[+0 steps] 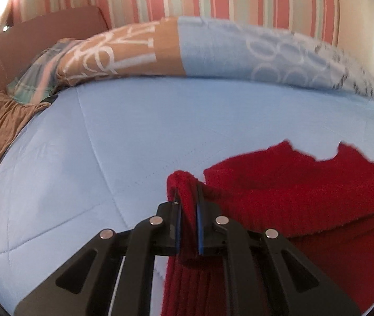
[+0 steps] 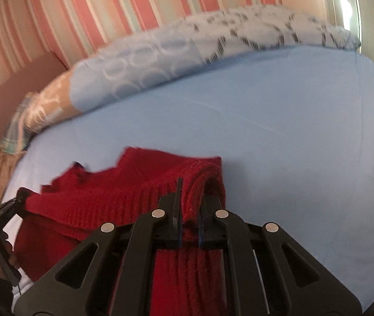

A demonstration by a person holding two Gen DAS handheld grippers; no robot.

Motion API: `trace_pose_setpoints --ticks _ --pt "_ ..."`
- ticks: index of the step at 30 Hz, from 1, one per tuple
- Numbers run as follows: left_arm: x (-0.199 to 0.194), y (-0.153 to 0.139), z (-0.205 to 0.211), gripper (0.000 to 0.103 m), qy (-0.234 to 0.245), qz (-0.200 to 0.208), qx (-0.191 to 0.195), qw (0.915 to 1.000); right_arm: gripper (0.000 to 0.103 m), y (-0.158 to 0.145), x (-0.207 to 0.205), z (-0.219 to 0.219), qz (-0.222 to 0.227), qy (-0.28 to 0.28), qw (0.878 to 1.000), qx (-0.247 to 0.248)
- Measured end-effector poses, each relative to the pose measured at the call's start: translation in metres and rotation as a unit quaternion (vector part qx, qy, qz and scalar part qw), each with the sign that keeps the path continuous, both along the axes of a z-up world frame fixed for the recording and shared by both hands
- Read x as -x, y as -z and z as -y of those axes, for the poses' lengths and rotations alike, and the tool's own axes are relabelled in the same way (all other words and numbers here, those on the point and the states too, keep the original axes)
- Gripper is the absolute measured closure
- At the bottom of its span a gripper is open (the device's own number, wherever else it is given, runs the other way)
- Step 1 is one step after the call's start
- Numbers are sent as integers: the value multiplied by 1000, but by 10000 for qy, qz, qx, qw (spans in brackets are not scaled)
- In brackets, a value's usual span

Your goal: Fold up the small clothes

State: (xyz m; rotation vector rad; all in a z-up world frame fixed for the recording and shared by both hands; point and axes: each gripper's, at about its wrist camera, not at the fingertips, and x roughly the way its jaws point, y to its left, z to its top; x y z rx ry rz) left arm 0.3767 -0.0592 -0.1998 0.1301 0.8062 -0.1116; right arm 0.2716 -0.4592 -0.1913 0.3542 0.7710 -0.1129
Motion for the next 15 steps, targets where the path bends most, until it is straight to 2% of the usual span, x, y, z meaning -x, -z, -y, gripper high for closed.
trace_pose_setpoints --ticks 6,8,12,14,15 --pt "-17 11 6 91 257 -363 -164 9989 93 13 -13 0 -279 -125 9995 -16" --pt "-18 6 4 90 322 -377 -58 9988 87 7 -15 2 -298 -145 9993 -170" --pt "-35 -12 -7 88 385 -740 512 9952 70 -15 -23 11 -33 -236 9963 -828" --pt "-44 -20 -8 88 397 -846 671 9934 56 -23 -31 13 29 -221 9950 -969" --pt "-49 -22 -7 88 387 -876 690 9930 55 -28 -35 15 111 -105 9959 -891"
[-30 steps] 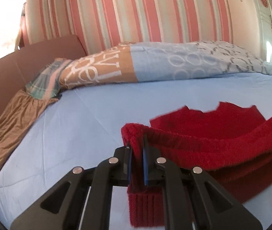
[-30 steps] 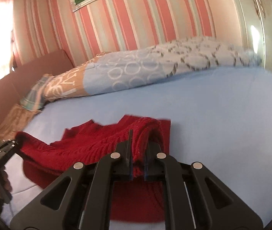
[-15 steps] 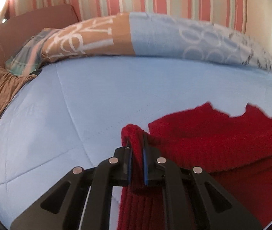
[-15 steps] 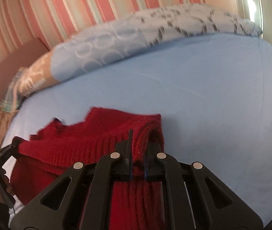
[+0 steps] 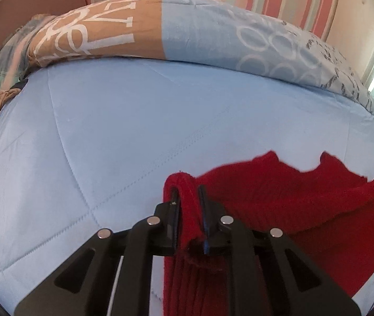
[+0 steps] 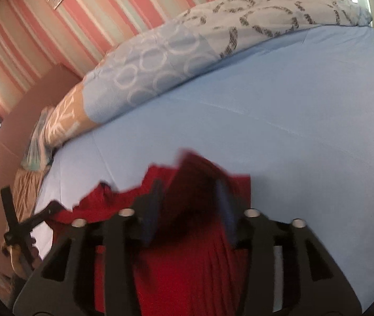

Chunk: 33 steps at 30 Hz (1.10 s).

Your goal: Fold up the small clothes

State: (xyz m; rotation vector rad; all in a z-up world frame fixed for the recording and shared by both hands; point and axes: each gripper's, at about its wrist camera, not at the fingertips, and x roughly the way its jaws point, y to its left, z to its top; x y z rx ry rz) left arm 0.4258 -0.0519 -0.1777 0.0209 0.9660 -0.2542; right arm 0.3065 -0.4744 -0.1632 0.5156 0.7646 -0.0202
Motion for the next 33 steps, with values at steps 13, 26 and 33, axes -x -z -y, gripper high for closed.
trace_pose_setpoints --ticks 13,26,33 --pt "-44 38 -70 79 -769 -1720 2695 9444 50 -2 18 -3 -75 15 9961 877" --pt "-33 10 -129 16 -985 -1223 3981 9038 46 11 20 -50 -170 -854 9841 1551" --pt "32 -32 16 15 636 -56 805 9947 46 14 -5 -78 -297 -1114 9825 1463"
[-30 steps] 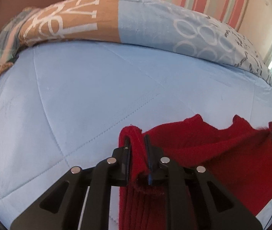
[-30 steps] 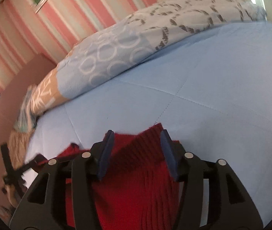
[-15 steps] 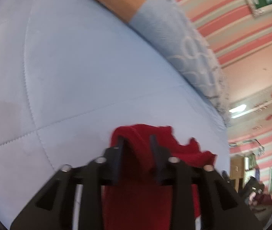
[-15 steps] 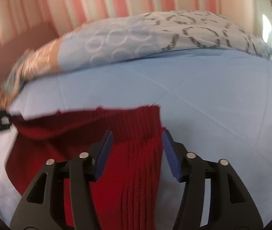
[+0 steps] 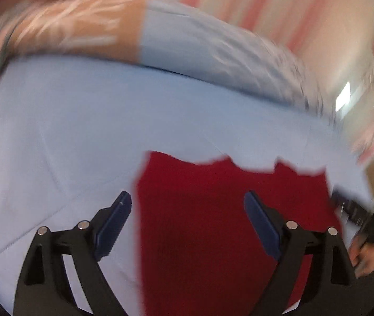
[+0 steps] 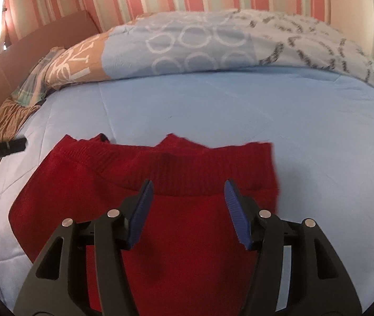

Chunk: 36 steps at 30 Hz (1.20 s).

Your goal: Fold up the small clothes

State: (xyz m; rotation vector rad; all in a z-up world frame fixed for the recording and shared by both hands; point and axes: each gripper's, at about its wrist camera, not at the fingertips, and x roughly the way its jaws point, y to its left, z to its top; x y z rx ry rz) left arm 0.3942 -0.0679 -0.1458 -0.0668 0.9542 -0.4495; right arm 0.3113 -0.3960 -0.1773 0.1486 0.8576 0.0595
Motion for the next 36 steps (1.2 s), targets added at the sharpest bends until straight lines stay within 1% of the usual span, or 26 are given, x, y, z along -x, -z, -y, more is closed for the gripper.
trace_pose_setpoints --ticks 1,3,4,5,6,7,9,10,11,12,14,15,16,17,18,19,20,22,24,26,27,29,32,34,35,36 --pt "6 7 25 15 164 30 -257 9995 46 4 -6 -5 -82 -11 10000 30" --pt "7 26 55 15 218 0 -696 9973 48 14 -17 -12 -243 24 9995 176" --pt "4 41 65 17 173 -7 -988 9950 52 25 -26 -12 -386 142 9985 356" --pt "1 52 68 20 5 63 -1330 9911 56 30 -29 -9 -441 227 9977 461" --pt "-3 60 63 20 -138 80 -1523 9882 59 37 -32 -3 -504 329 9968 531" --pt "-9 68 52 19 -278 -6 -1454 9890 63 44 -36 9 -581 469 9961 471" --pt "-14 76 20 18 -541 -243 -972 9935 69 53 -40 31 -582 637 9963 38" --pt "-15 77 13 18 -559 -303 -805 9947 75 57 -44 41 -596 750 9953 -131" --pt "-15 79 9 18 -570 -314 -725 9952 78 58 -47 45 -603 815 9947 -163" --pt "-13 79 9 18 -571 -279 -708 9955 77 59 -51 46 -565 804 9949 -235" --pt "-9 76 15 20 -545 -120 -966 9938 74 59 -50 47 -503 681 9956 -410" --pt "0 70 22 21 -517 -41 -1060 9930 73 54 -46 49 -425 614 9956 -573" --pt "6 62 26 21 -453 53 -1088 9930 69 47 -41 51 -316 579 9953 -711" --pt "13 54 29 21 -370 138 -1069 9935 60 36 -30 52 -142 544 9951 -812" --pt "23 47 31 21 -313 222 -1054 9937 54 20 -13 52 112 505 9953 -814" --pt "36 38 30 21 -273 324 -1045 9936 39 9 0 52 243 493 9955 -778" --pt "46 34 34 21 -219 375 -1030 9937 27 -3 19 51 387 503 9953 -735" --pt "69 28 41 20 -106 394 -993 9942 24 -17 52 48 496 528 9946 -742" --pt "93 33 45 20 -98 205 -898 9957 23 -20 86 47 357 687 9934 -842" --pt "109 40 48 20 -168 45 -891 9959 22 -15 114 47 222 882 9912 -959" --pt "117 44 48 20 -226 1 -915 9956 22 -10 129 47 141 1068 9887 -1046" --pt "137 51 44 20 -377 -97 -935 9949 22 3 155 49 33 1213 9844 -1271" --pt "156 55 40 20 -425 -208 -851 9952 22 25 178 52 -23 1540 9684 -1961" --pt "163 53 41 20 -445 -235 -883 9948 22 41 189 55 -99 1797 9520 -2476" --pt "164 52 41 20 -452 -250 -872 9948 22 47 193 53 -74 1869 9465 -2630" --pt "164 49 42 20 -453 -294 -823 9951 22 52 195 50 -84 1858 9438 -2733"
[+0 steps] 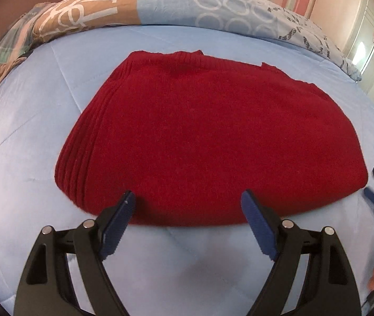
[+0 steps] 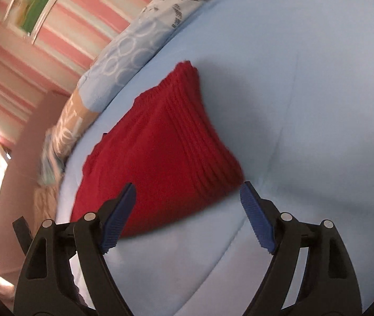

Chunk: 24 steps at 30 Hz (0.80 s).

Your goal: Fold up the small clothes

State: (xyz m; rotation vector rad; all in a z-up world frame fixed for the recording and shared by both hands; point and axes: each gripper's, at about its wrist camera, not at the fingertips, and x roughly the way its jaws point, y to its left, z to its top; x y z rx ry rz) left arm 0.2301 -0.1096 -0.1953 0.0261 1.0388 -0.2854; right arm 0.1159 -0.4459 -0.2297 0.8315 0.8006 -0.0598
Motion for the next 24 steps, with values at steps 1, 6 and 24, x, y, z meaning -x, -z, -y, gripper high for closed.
trace_pose_setpoints --ticks 1,6,24 --pt "1 -2 -1 20 5 -32 39 10000 22 3 0 -3 -36 -10 10000 -31" --pt "1 -9 7 20 28 -118 63 9999 22 13 -7 -13 46 87 9999 58" --pt "-26 -2 52 20 37 -95 -128 9999 29 22 -63 8 33 365 9993 31"
